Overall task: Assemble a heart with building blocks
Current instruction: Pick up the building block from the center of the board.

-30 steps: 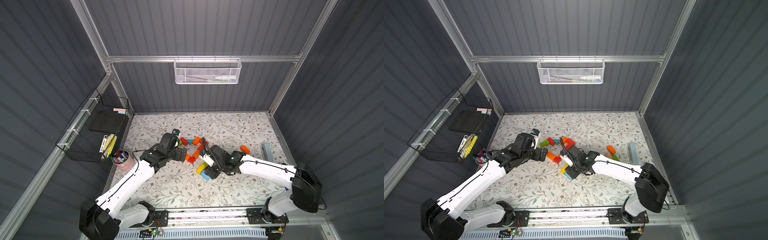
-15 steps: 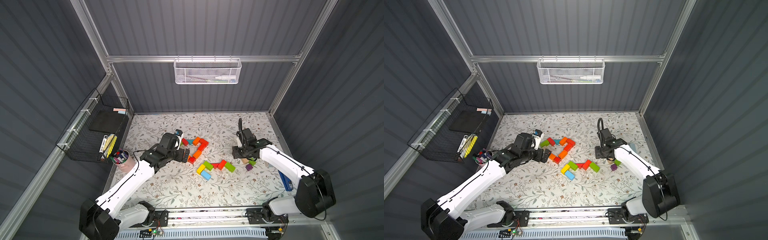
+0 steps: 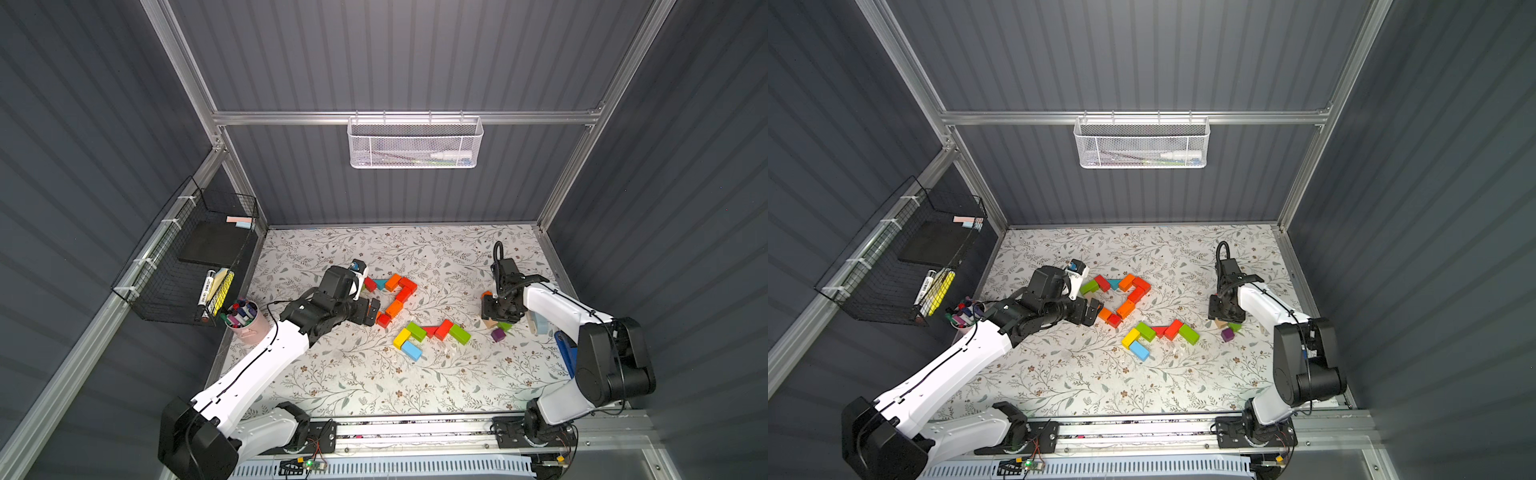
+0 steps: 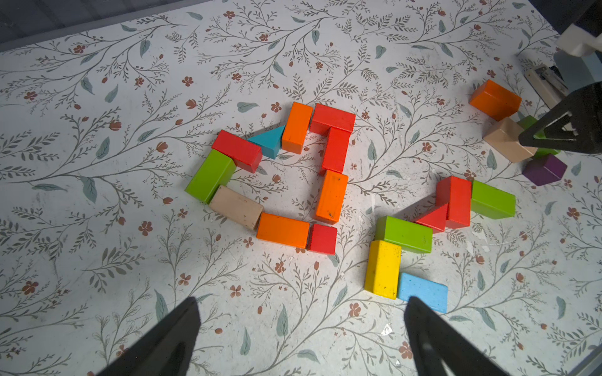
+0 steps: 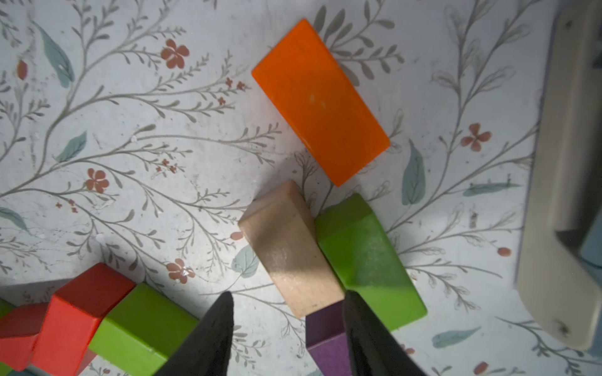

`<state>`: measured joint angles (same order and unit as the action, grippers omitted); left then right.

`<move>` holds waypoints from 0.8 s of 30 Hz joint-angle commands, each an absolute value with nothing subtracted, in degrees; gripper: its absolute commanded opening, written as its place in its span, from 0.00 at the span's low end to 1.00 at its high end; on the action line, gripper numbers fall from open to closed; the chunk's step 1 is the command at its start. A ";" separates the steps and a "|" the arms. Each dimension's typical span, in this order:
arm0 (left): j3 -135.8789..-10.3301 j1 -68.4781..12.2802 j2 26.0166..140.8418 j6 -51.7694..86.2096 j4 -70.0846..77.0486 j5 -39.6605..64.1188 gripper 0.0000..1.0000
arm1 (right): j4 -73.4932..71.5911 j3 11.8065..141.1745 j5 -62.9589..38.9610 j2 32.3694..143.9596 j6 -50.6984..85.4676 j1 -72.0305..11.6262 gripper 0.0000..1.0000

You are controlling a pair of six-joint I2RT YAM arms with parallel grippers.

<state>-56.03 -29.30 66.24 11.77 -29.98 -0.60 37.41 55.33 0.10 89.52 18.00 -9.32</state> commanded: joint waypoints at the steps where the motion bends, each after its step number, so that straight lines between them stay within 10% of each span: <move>1: -55.62 -28.91 66.16 10.80 -29.53 -0.12 0.99 | 36.60 53.56 -2.22 89.87 18.94 -7.73 0.57; 24: -55.59 -28.91 67.03 11.41 -29.53 -0.17 0.99 | 36.38 52.60 -4.88 88.37 18.76 -7.30 0.42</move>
